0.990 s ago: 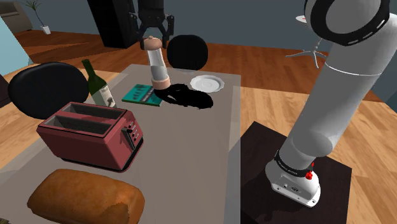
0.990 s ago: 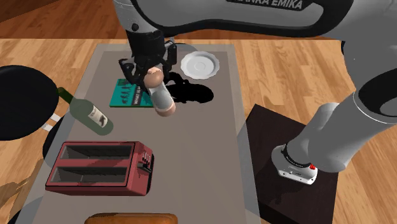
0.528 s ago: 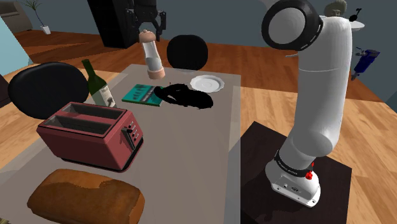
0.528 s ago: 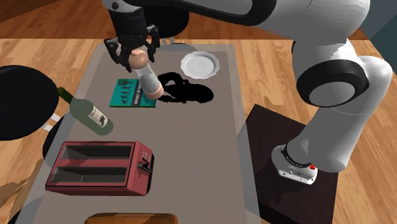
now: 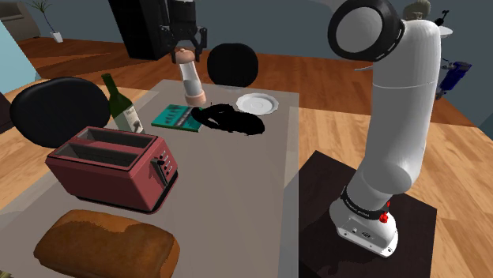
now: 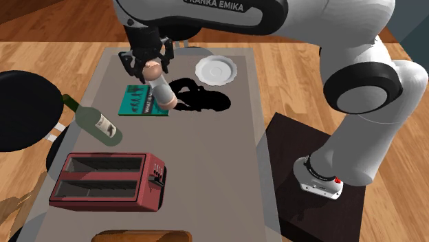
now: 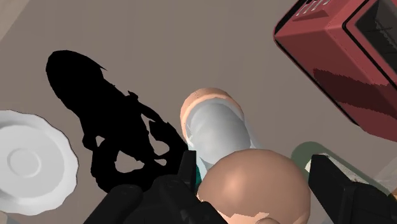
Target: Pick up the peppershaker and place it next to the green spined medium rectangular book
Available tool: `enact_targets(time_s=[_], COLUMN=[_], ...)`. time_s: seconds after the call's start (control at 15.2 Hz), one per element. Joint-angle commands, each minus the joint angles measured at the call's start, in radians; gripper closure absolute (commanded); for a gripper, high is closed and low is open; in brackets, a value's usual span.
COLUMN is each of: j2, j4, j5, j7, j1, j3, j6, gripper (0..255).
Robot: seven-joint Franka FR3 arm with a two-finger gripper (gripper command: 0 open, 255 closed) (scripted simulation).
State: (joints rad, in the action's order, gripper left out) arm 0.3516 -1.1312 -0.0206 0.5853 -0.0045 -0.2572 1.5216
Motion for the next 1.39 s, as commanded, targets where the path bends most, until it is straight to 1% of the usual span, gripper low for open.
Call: enact_targets(time_s=[0.0,0.59,1.32], j2=[-0.011,-0.053,-0.065], j4=[-0.044,-0.227,-0.393], j5=[-0.003,-0.014,-0.019], j7=[-0.003,-0.018,-0.032], j1=[-0.003,-0.016,-0.022], j3=[0.0,0.002,0.004], j6=[0.033,0.175,0.328], gripper=[255,255,255])
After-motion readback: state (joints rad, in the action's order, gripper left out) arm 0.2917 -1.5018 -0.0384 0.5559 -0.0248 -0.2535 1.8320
